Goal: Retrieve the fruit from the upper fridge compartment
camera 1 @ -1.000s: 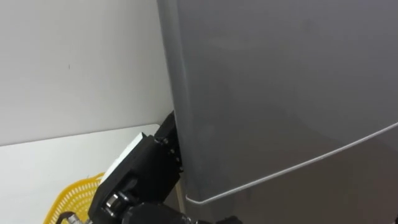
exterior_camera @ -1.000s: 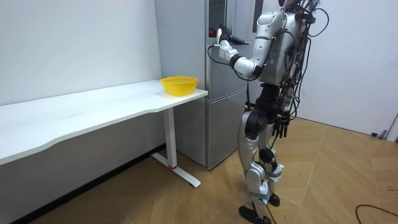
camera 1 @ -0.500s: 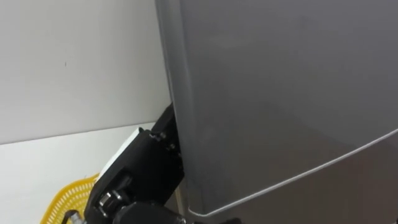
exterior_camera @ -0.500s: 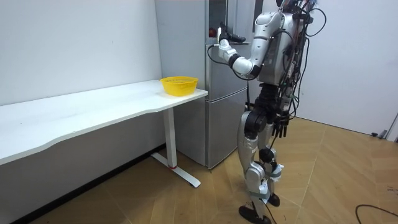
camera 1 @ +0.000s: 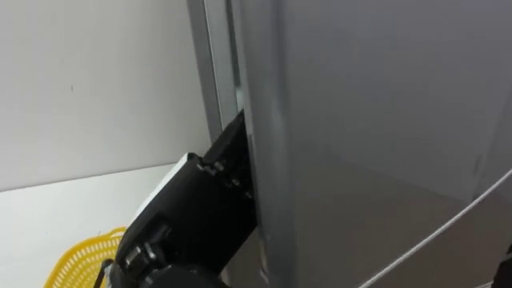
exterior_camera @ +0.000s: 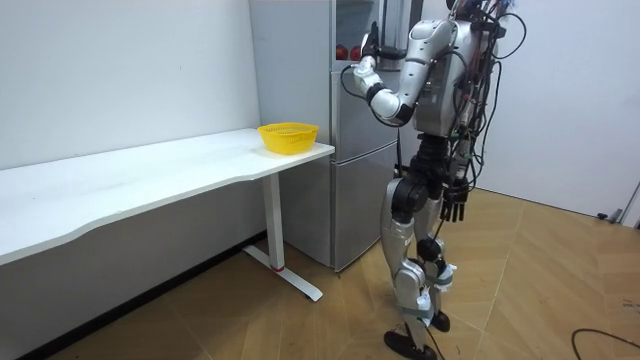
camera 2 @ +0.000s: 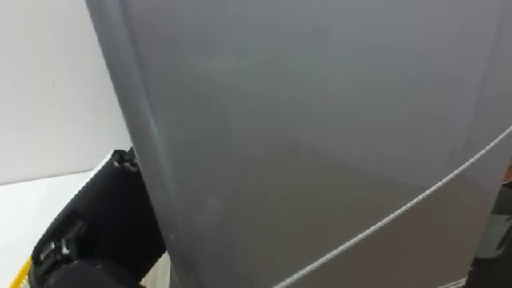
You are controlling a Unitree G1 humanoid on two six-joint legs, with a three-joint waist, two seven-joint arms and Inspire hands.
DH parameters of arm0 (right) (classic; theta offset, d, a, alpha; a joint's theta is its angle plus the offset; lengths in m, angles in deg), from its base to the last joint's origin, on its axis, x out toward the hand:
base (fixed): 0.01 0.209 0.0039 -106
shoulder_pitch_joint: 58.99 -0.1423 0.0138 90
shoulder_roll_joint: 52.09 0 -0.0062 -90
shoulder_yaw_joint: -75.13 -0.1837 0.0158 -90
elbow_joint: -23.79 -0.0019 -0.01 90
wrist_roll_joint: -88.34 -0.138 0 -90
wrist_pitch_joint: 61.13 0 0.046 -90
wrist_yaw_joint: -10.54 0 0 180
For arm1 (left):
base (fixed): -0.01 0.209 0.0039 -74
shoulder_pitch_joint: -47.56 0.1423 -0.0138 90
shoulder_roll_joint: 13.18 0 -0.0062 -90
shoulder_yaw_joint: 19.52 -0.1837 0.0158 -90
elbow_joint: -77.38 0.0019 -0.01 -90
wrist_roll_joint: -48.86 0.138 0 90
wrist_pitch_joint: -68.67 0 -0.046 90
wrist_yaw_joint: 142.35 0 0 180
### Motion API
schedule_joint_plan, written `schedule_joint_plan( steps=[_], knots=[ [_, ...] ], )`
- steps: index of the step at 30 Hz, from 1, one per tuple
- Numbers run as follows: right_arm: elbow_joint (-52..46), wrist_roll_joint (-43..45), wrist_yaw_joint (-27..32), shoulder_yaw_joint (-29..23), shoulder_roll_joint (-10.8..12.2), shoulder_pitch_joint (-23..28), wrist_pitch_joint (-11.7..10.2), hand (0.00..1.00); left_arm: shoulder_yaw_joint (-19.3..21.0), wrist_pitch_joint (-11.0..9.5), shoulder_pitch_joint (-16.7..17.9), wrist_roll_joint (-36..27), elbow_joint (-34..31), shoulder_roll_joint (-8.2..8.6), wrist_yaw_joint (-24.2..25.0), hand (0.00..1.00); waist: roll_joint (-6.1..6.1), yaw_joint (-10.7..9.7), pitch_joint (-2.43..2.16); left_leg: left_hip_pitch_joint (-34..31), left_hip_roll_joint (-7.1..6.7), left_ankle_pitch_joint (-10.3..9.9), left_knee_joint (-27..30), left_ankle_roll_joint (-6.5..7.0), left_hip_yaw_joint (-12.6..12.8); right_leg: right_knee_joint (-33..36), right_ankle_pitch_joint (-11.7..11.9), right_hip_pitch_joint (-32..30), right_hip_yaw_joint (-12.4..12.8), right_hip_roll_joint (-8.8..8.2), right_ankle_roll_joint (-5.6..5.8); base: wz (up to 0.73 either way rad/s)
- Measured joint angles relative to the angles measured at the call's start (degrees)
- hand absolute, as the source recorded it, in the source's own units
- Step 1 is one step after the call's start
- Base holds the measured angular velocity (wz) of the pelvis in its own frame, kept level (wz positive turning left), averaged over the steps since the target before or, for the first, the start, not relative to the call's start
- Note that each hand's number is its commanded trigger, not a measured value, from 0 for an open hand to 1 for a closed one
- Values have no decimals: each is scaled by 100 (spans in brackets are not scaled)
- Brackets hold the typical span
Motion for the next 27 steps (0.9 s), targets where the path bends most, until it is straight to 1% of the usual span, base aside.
schedule_joint_plan(
  steps=[3, 5, 7, 9, 13, 15, 17, 20, 24, 27],
  knots=[
    [-1, -4, 0, 3, -8, -18, -3, 0, -60, 0, -85, -8, 0, -1, 18, 0, -1, -43, -1, -13, 5, 0, -1, 0, 112, 35, 1, -37, 23, -3, 1, -7],
    [-6, -5, 2, 2, -9, -21, -8, 0, -60, 0, -90, -163, 2, -34, 64, 0, 2, -106, -3, -9, 1, 0, -3, 0, 114, 38, 2, -41, 28, -5, 4, 0],
    [-5, -5, 2, 2, -9, -8, -7, 0, -68, 0, -91, -310, 2, -67, 120, 0, 11, -126, -8, -8, 1, 0, -3, 0, 120, 39, 2, -46, 39, -3, 5, -2],
    [0, -19, 12, 0, -11, -8, -2, 0, -181, -5, -92, -460, -1, -83, 118, 0, 28, -151, -21, -22, -7, 0, -6, 0, 120, 36, 2, -93, 41, -4, 5, 0],
    [1, -41, 108, -11, -14, -42, -9, 0, -335, -6, -92, -641, -2, -88, 116, 0, 29, -189, -21, 3, 2, 0, -14, 0, 124, 47, 3, -102, 94, 7, 5, -6],
    [-1, -43, 202, -10, -20, -102, -16, 0, -418, -6, -92, -791, -3, -91, 137, 0, 26, -250, -20, 4, 1, 0, -16, 0, 133, 48, 4, -111, 137, 9, 7, -10],
    [-2, -44, 221, -9, -35, -132, -12, 0, -461, -4, -92, -819, -4, -91, 218, 0, 25, -268, -20, 4, 0, 0, -16, 0, 151, 46, 7, -124, 179, 12, 12, -10],
    [-1, -77, 269, -8, -37, -159, -10, 0, -523, -4, -97, -874, -5, -86, 294, 0, 18, -276, -22, -8, 7, 0, -15, 0, 264, 53, 9, -148, 212, 10, 15, -8],
    [-2, -98, 342, -8, -37, -174, -14, 0, -572, -4, -131, -874, -5, -85, 384, 0, 7, -280, -16, -36, 13, 0, -16, 0, 278, 136, 13, -215, 300, 25, 13, -11],
    [-2, -119, 388, -8, -39, -162, -8, 0, -594, -4, -138, -874, -5, -85, 398, 0, 0, -288, -17, -29, 9, -1, -16, 1, 283, 135, 16, -217, 318, 23, 17, -4]
  ],
)
